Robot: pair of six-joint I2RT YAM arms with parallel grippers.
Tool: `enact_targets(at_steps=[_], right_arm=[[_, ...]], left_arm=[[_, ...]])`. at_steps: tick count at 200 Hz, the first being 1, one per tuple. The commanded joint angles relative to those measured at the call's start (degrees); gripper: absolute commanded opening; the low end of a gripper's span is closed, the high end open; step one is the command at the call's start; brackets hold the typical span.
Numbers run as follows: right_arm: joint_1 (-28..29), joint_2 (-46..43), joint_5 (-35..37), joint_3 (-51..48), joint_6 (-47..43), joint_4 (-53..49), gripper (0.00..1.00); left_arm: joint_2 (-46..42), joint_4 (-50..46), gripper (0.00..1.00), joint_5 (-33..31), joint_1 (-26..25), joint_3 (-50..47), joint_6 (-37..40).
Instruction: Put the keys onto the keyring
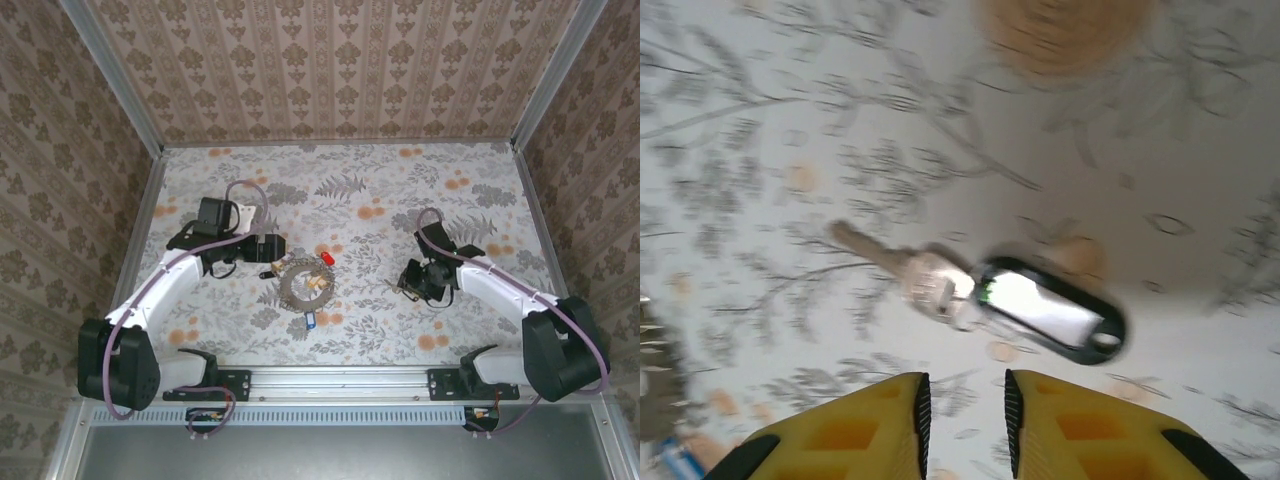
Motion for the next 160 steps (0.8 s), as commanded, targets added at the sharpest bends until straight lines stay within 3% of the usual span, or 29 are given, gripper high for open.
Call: enact_targets(at_steps=[1, 16, 26, 45, 80, 160], right_arm=[[5.99, 0.87, -4.43, 5.85, -11.18, 1.11, 0.24], [13.64, 3.1, -2.21, 10.57, -18.89, -1.99, 0.23], [15.7, 4.81, -5.75, 11.76, -20.08, -0.95, 0.24], [16.53, 9.31, -14.69, 11.39, -16.89, 5.51, 0.24], [20.82, 17.91, -20.87, 14.35, -12.21, 9.19, 0.28], [22.59, 25.23, -12.37, 19.0, -16.08, 6.83, 0.29]], left_arm=[[-1.57, 2.62, 0.95, 3.1, 0.49, -1.42, -0.89], [-1.71, 3.85, 0.95, 4.62, 1.28, -2.15, -2.22], [-1.43, 3.45, 0.94, 4.66, 1.6, -1.75, -1.87], [-0.96, 2.46, 0.94, 4.4, 2.45, -1.27, -1.69], [-0.28, 2.71, 0.95, 6.13, 3.94, -1.76, -3.85], [3.28, 0.94, 0.94, 9.57, 5.08, -0.21, -3.4]])
